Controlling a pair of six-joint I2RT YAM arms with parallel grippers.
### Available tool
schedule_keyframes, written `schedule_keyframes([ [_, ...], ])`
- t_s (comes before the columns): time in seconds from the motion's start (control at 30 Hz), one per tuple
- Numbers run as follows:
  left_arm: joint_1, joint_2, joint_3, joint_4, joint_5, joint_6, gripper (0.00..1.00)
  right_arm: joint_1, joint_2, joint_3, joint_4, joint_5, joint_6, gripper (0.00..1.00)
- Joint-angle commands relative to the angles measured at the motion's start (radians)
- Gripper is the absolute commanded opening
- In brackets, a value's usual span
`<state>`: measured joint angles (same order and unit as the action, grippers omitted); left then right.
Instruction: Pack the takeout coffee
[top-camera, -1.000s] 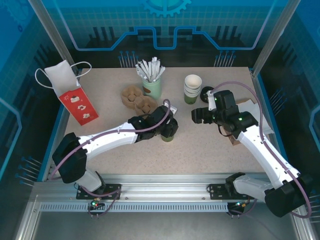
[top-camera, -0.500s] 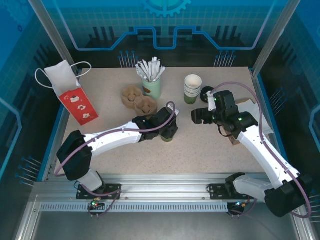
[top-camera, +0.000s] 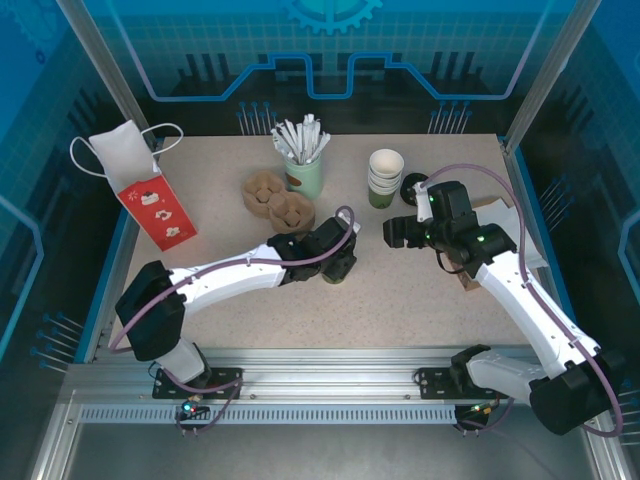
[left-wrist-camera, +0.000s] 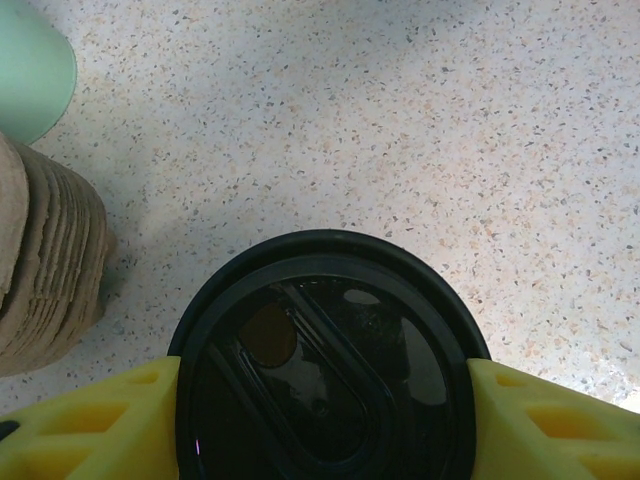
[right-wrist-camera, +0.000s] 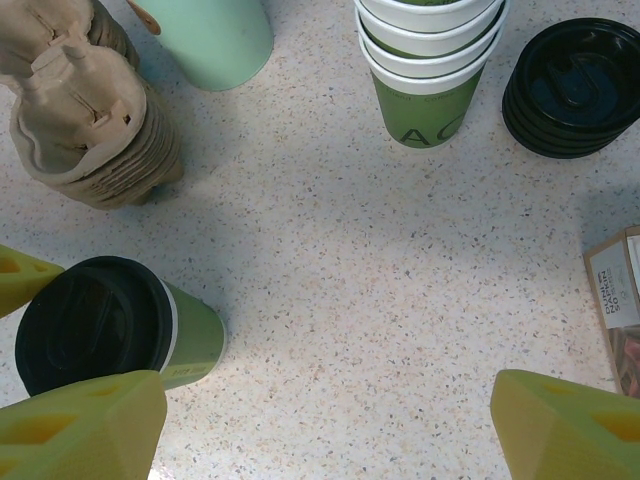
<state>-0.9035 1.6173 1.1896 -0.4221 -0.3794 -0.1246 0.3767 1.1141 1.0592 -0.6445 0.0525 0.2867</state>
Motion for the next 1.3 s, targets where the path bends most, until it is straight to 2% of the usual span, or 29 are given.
schedule_keyframes([
  [0.0, -0.006, 0.025, 0.027, -0.037, -0.013, -0.007, 0.62, -0.013, -0.019, -0.010, -0.014, -0.007, -0.009, 0.86],
  [0.5, -0.005, 0.036, -0.020, -0.134, -0.030, -0.038, 0.62, -0.013, -0.030, -0.016, -0.020, -0.008, -0.006, 0.86],
  [1.1, -0.003, 0.066, -0.154, -0.150, 0.126, -0.107, 0.57, -0.013, -0.031, -0.039, -0.031, -0.032, 0.002, 0.86],
  [1.27, -0.016, 0.081, -0.181, -0.144, 0.102, -0.112, 0.56, -0.013, -0.027, -0.054, -0.026, -0.037, 0.007, 0.86],
])
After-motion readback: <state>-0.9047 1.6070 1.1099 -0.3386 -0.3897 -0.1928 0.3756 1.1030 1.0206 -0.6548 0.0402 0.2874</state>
